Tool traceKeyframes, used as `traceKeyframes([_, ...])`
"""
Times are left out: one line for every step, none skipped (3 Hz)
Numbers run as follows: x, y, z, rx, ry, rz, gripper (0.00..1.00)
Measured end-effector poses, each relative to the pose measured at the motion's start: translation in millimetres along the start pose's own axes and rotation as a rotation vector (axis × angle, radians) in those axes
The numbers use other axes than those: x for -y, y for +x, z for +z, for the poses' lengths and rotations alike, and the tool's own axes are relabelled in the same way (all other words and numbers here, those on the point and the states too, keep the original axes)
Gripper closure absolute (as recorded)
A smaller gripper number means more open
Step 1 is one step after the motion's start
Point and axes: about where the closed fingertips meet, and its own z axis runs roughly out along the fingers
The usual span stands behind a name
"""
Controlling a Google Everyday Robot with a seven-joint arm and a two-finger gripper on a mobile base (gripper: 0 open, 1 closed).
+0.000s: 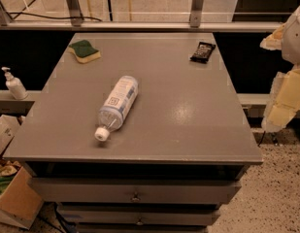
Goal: Move blue plastic bottle near rxbar chocolate
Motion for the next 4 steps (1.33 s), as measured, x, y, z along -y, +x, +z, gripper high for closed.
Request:
traceKeyframes([0.0,0.0,0.0,0.000,0.000,0.000,0.00])
traceKeyframes([2.9,-5.4,-0.1,0.013,0.008,-0.031,0.00])
traceKeyframes([-5.8,-38.0,17.2,0.065,-0.037,-0.186,0.00])
traceKeyframes([-29.3,-79.8,39.4,0.137,-0.080,-0.436,0.00])
